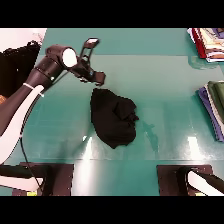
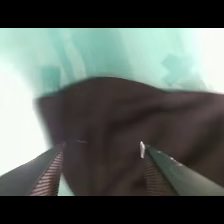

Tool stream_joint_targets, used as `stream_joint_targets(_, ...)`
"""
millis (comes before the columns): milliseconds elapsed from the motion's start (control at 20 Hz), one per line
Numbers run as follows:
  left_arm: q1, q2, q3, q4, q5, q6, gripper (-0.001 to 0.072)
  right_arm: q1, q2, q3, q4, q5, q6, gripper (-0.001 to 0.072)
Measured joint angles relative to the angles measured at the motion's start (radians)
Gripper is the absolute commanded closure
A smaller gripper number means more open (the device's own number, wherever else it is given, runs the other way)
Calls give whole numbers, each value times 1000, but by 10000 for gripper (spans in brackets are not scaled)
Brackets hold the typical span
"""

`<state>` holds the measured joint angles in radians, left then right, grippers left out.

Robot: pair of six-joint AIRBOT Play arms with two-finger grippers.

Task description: Fold the shirts.

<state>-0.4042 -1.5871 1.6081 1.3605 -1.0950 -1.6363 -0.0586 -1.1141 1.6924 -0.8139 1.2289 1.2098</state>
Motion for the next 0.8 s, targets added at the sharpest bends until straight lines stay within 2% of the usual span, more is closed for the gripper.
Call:
stream_joint_targets(200,89,-116,0,-60,6,38,157,0,0,0,0,28,0,693)
stream_joint_targets(400,110,-196,0,-105,33,64,158,0,0,-8,0,52,0,693)
stream_joint_targets(450,112,-208,0,-126,44,72,184,0,0,-19,0,56,0,693)
stream_joint_targets(550,116,-223,0,-164,63,89,603,0,0,-58,0,67,0,693)
stream_joint_targets(600,117,-228,0,-175,71,94,682,0,0,-88,0,73,0,693)
stream_joint_targets(800,135,-224,3,-190,53,105,683,0,0,-249,-1,94,1,693)
